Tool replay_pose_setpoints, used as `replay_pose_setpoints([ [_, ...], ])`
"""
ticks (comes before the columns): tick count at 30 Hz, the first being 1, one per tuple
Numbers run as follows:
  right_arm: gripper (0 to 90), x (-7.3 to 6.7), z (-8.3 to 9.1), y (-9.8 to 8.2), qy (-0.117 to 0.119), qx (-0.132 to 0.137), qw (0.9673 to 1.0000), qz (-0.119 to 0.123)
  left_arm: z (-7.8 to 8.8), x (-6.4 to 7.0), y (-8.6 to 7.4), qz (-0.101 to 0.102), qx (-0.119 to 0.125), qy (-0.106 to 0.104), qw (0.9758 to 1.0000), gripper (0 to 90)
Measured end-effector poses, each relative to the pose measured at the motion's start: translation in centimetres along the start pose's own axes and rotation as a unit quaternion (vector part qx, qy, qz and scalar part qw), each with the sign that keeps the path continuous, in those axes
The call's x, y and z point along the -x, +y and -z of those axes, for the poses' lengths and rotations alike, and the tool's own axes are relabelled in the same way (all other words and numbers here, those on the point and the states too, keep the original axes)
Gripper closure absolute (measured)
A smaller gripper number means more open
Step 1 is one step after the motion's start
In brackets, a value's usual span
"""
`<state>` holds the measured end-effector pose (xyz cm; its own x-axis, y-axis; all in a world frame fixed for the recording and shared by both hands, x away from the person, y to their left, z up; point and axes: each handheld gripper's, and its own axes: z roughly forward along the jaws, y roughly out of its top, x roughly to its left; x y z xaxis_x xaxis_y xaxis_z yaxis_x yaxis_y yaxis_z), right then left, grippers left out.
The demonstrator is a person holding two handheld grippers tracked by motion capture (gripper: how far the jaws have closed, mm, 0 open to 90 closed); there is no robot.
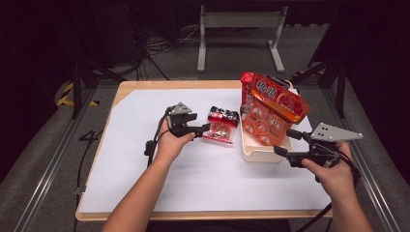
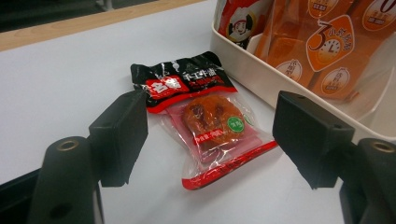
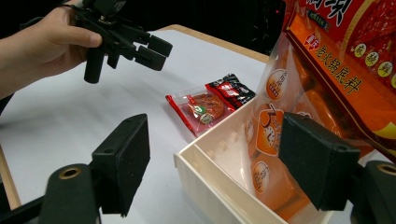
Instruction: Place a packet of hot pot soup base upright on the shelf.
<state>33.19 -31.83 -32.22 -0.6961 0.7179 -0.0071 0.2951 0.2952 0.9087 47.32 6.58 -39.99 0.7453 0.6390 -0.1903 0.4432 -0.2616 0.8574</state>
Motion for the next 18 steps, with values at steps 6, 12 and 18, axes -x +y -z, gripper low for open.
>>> replay_pose_setpoints([
  [6,25.2,0.1,0.0,-0.1,0.001,-0.002,1.0000,-0.001,-1.2,-0.3,-0.3,0.013,-0.007,-0.007,0.9999,28.4],
  [12,24.3,0.0,-0.3,-0.2,0.008,-0.008,0.9999,-0.003,-2.8,-0.7,-1.1,0.021,-0.028,0.000,0.9994,28.6],
  [18,23.4,-0.2,-0.8,-0.3,0.018,-0.019,0.9996,0.005,-3.9,-0.8,-1.5,0.026,-0.042,-0.002,0.9987,29.3],
])
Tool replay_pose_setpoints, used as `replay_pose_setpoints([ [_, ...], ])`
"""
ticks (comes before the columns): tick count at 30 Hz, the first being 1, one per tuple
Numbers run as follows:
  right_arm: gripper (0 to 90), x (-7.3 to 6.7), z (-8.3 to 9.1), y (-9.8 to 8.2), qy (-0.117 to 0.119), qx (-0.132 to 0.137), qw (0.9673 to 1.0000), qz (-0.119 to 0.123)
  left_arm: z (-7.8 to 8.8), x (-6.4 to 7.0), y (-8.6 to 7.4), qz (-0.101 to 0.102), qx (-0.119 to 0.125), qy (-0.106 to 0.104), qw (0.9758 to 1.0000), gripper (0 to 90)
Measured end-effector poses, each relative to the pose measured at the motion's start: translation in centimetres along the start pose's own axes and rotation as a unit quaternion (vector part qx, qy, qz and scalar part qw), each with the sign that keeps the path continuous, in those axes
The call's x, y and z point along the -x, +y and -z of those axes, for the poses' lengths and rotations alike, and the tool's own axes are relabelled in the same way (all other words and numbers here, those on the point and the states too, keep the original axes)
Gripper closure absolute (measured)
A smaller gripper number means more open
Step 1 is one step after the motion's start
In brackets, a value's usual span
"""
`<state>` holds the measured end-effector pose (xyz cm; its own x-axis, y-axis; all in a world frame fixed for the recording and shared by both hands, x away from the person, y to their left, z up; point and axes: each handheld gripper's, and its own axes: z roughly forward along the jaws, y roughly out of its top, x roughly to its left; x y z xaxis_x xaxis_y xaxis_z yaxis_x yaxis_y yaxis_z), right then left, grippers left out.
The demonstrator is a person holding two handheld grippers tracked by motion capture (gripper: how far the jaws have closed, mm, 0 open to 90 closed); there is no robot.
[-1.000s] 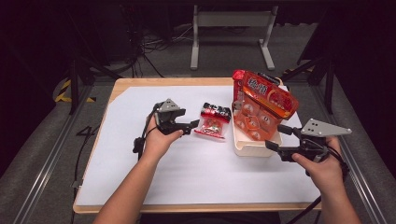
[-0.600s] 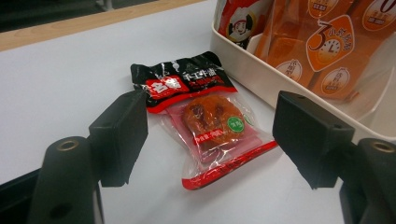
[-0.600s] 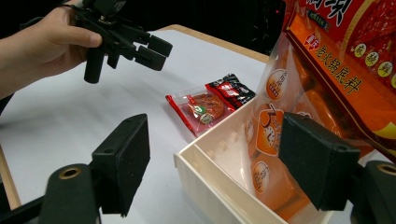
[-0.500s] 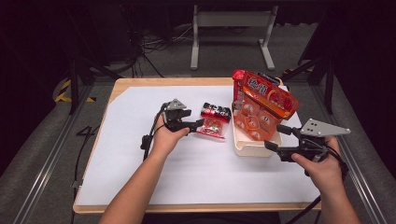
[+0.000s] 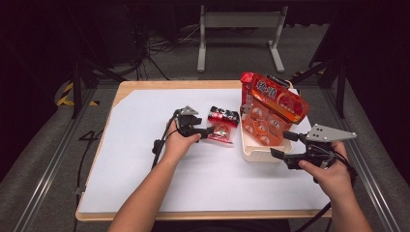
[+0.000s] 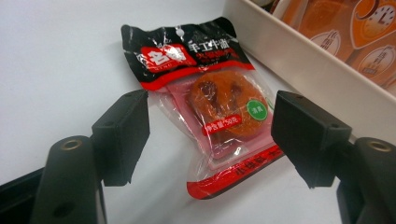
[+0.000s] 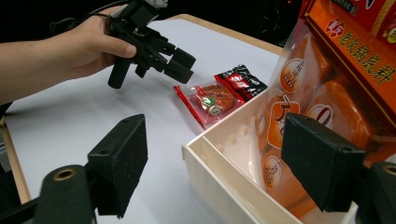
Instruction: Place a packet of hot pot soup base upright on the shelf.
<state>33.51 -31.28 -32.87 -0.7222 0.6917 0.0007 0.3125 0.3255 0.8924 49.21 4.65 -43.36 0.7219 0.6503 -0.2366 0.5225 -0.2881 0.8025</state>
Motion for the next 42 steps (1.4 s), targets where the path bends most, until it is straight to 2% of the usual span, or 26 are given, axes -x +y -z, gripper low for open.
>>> replay_pose_setpoints([
  [7,22.9,-0.1,-0.3,-0.1,0.001,-0.008,0.9999,0.008,-1.1,-0.1,-0.3,0.004,-0.022,-0.008,0.9997,32.3],
  [9,22.9,-0.1,-0.3,-0.1,0.001,-0.009,0.9999,0.008,-1.4,0.0,-0.4,0.011,-0.027,-0.014,0.9995,34.2],
  [11,22.9,-0.1,-0.3,-0.1,0.000,-0.010,0.9999,0.008,-1.6,0.1,-0.5,0.009,-0.042,-0.016,0.9990,35.9],
  [13,22.7,-0.1,-0.3,-0.1,0.001,-0.010,0.9999,0.008,-2.1,0.4,-0.6,0.004,-0.068,-0.006,0.9976,37.1],
  [14,22.7,-0.1,-0.3,-0.2,0.001,-0.010,0.9999,0.008,-2.2,0.4,-0.6,-0.001,-0.069,-0.005,0.9976,38.7],
  [22,22.6,-0.1,-0.5,-0.2,0.001,-0.014,0.9998,0.012,-2.2,0.5,-0.6,0.001,-0.072,-0.008,0.9974,50.5],
  [24,22.6,-0.1,-0.6,-0.2,0.002,-0.016,0.9998,0.013,-2.2,0.8,-0.6,-0.007,-0.075,0.001,0.9972,54.2],
  [25,22.6,-0.2,-0.6,-0.2,0.002,-0.016,0.9998,0.014,-2.2,1.0,-0.6,-0.018,-0.078,0.009,0.9967,56.1],
  [26,22.6,-0.2,-0.6,-0.2,0.002,-0.016,0.9998,0.014,-2.2,1.0,-0.6,-0.018,-0.078,0.009,0.9967,60.8],
  [27,22.6,-0.2,-0.7,-0.2,0.002,-0.017,0.9997,0.015,-2.2,1.1,-0.6,-0.024,-0.079,0.012,0.9965,60.8],
  [28,22.6,-0.2,-0.8,-0.2,0.003,-0.018,0.9997,0.015,-2.2,1.1,-0.6,-0.026,-0.082,0.012,0.9962,70.8],
  [31,22.6,-0.3,-0.8,-0.2,0.003,-0.018,0.9997,0.016,-2.1,1.1,-0.7,-0.037,-0.083,0.018,0.9957,79.5],
  [37,22.7,-0.2,-0.9,-0.3,0.002,-0.019,0.9997,0.016,-1.9,1.5,-0.7,-0.060,-0.080,0.026,0.9946,86.3],
  [39,22.7,-0.1,-0.9,-0.3,0.002,-0.018,0.9997,0.015,-1.6,1.5,-0.7,-0.055,-0.070,0.018,0.9959,90.0],
  [42,22.8,0.0,-0.9,-0.4,0.001,-0.019,0.9997,0.013,-0.9,1.8,-0.7,-0.068,-0.059,0.025,0.9956,90.0],
])
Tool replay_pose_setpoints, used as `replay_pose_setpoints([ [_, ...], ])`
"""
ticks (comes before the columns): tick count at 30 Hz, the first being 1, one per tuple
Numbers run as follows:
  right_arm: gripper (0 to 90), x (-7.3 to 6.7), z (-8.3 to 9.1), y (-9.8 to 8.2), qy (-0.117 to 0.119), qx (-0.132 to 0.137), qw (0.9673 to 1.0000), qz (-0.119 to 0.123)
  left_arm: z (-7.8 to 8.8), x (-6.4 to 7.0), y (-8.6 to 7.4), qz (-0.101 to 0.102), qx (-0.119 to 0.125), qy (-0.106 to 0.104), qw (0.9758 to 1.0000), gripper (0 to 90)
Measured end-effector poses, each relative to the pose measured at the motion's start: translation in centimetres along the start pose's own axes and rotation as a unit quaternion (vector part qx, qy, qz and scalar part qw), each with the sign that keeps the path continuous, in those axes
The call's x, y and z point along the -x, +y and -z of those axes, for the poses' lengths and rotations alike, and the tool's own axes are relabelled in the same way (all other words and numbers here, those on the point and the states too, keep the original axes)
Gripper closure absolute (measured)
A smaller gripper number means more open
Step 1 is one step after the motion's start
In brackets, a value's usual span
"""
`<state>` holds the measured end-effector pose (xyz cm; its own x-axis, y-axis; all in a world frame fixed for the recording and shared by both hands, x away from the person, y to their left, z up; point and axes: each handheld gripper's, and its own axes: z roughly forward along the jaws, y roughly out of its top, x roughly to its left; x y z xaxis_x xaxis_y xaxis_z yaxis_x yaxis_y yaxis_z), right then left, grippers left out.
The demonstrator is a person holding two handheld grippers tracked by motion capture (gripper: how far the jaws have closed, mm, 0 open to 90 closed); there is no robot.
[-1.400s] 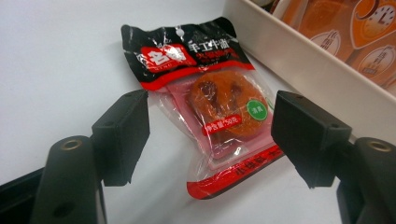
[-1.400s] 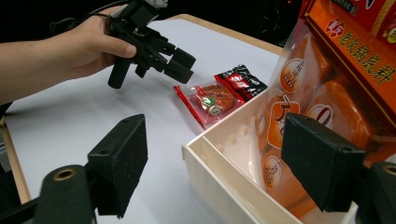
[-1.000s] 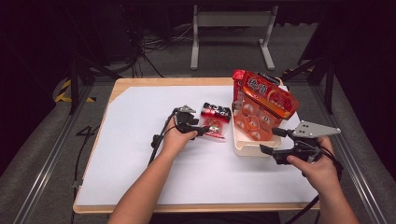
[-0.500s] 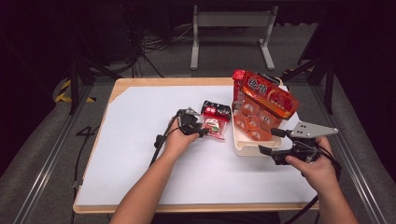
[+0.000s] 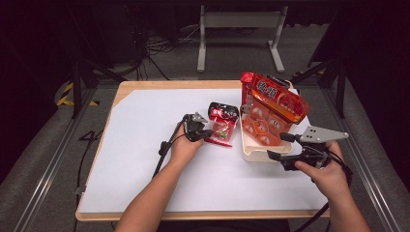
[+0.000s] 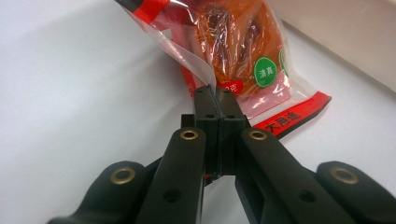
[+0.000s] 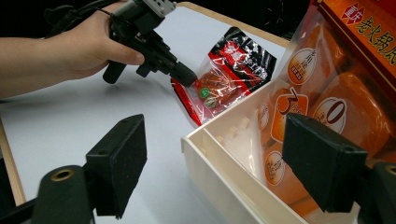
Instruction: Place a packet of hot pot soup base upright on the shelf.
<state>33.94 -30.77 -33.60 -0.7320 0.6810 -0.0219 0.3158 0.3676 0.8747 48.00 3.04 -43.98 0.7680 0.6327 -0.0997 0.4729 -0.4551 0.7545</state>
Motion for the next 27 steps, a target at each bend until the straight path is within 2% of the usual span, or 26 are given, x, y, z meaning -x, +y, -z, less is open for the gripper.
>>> replay_pose_setpoints([
  [2,22.8,0.1,0.0,0.0,0.000,0.001,1.0000,0.001,0.6,0.2,0.0,-0.006,0.013,0.002,0.9999,90.0],
  [6,23.1,0.1,-0.2,0.0,0.000,0.001,1.0000,-0.001,2.0,0.7,0.0,-0.031,0.024,0.021,0.9990,90.0],
  [14,24.5,0.0,-0.4,0.3,-0.004,0.002,1.0000,-0.003,4.6,1.5,-0.5,-0.050,0.061,0.034,0.9963,90.0],
  [18,28.9,0.0,-0.6,0.3,0.000,0.004,0.9999,-0.015,5.7,2.0,-0.7,-0.052,0.078,0.028,0.9951,90.0],
  [23,37.0,-0.1,-0.9,0.6,0.007,0.005,0.9997,-0.023,7.3,2.9,-0.8,-0.060,0.105,0.019,0.9925,90.0],
  [27,37.8,-0.1,-1.1,0.8,0.008,0.013,0.9995,-0.029,8.3,3.5,-0.8,-0.067,0.119,0.009,0.9906,90.0],
])
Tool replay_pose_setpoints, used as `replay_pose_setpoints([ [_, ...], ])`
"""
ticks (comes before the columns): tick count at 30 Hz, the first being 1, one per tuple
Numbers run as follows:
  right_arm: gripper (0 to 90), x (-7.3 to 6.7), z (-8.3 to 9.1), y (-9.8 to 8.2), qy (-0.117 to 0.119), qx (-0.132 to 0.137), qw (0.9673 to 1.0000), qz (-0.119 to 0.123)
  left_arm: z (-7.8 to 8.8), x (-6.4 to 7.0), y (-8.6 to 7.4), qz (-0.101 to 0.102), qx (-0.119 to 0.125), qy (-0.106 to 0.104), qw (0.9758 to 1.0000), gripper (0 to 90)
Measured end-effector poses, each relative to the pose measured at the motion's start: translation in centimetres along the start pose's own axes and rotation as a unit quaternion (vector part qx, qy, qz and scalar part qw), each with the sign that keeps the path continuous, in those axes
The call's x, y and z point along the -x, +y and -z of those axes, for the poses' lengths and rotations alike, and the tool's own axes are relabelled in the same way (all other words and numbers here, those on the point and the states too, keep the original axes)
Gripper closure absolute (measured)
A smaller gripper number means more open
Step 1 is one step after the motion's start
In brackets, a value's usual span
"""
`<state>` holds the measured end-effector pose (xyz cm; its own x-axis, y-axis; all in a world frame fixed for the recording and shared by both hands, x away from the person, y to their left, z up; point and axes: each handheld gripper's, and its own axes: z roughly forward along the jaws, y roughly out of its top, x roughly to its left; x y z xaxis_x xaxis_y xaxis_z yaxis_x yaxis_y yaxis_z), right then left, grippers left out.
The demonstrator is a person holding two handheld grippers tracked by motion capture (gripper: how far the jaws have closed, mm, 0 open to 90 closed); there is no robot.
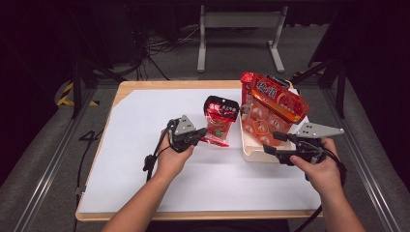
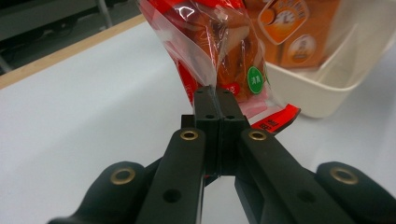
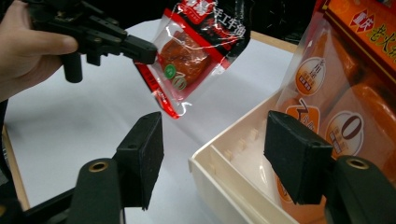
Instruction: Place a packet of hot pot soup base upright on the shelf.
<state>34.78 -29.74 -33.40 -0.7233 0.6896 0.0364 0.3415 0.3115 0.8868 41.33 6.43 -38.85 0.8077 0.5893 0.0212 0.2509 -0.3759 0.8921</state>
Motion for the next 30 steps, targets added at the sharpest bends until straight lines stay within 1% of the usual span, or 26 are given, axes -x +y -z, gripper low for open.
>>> replay_pose_setpoints([
  [3,35.5,0.0,-0.3,0.4,-0.007,0.005,1.0000,0.002,0.9,0.5,0.2,-0.003,0.012,-0.008,0.9999,90.0],
  [6,33.8,-0.2,-0.8,0.7,-0.002,0.005,1.0000,-0.004,1.7,1.1,0.5,-0.010,0.023,-0.017,0.9996,90.0],
  [7,33.5,-0.3,-0.9,0.8,-0.002,0.005,1.0000,-0.006,2.0,1.3,0.5,-0.010,0.027,-0.023,0.9993,90.0],
  [9,32.6,-0.3,-1.2,1.1,0.004,0.006,0.9999,-0.010,2.4,1.7,0.6,-0.008,0.037,-0.030,0.9988,90.0],
  [12,31.2,-0.4,-1.7,1.4,0.010,0.008,0.9998,-0.013,3.1,2.4,0.6,-0.012,0.052,-0.038,0.9979,90.0],
  [17,30.3,-0.8,-2.4,2.0,0.022,0.015,0.9996,-0.013,3.7,3.2,0.7,-0.022,0.063,-0.046,0.9967,90.0],
  [18,29.9,-0.9,-2.5,2.1,0.024,0.016,0.9995,-0.014,3.8,3.3,0.7,-0.019,0.066,-0.048,0.9965,90.0],
  [20,29.4,-1.0,-2.6,2.3,0.026,0.017,0.9994,-0.013,3.9,3.4,0.7,-0.023,0.067,-0.048,0.9963,90.0],
  [21,29.1,-1.0,-2.7,2.4,0.028,0.019,0.9993,-0.014,4.0,3.5,0.7,-0.022,0.070,-0.050,0.9960,90.0],
  [22,28.9,-1.1,-2.8,2.5,0.029,0.021,0.9993,-0.014,4.1,3.5,0.6,-0.028,0.073,-0.051,0.9957,90.0],
  [23,28.9,-1.2,-2.9,2.7,0.028,0.024,0.9992,-0.015,4.2,3.5,0.6,-0.028,0.076,-0.052,0.9953,90.0],
  [25,28.8,-1.2,-3.2,2.9,0.036,0.025,0.9989,-0.018,4.3,3.6,0.6,-0.031,0.080,-0.055,0.9948,90.0],
  [27,28.8,-1.3,-3.6,3.1,0.049,0.025,0.9983,-0.022,4.4,3.7,0.6,-0.026,0.085,-0.060,0.9943,90.0],
  [28,28.8,-1.4,-3.8,3.3,0.057,0.024,0.9978,-0.023,4.4,3.8,0.6,-0.028,0.085,-0.062,0.9941,90.0],
  [30,28.8,-1.5,-4.2,3.5,0.064,0.024,0.9974,-0.024,4.4,3.8,0.6,-0.030,0.086,-0.062,0.9940,90.0],
])
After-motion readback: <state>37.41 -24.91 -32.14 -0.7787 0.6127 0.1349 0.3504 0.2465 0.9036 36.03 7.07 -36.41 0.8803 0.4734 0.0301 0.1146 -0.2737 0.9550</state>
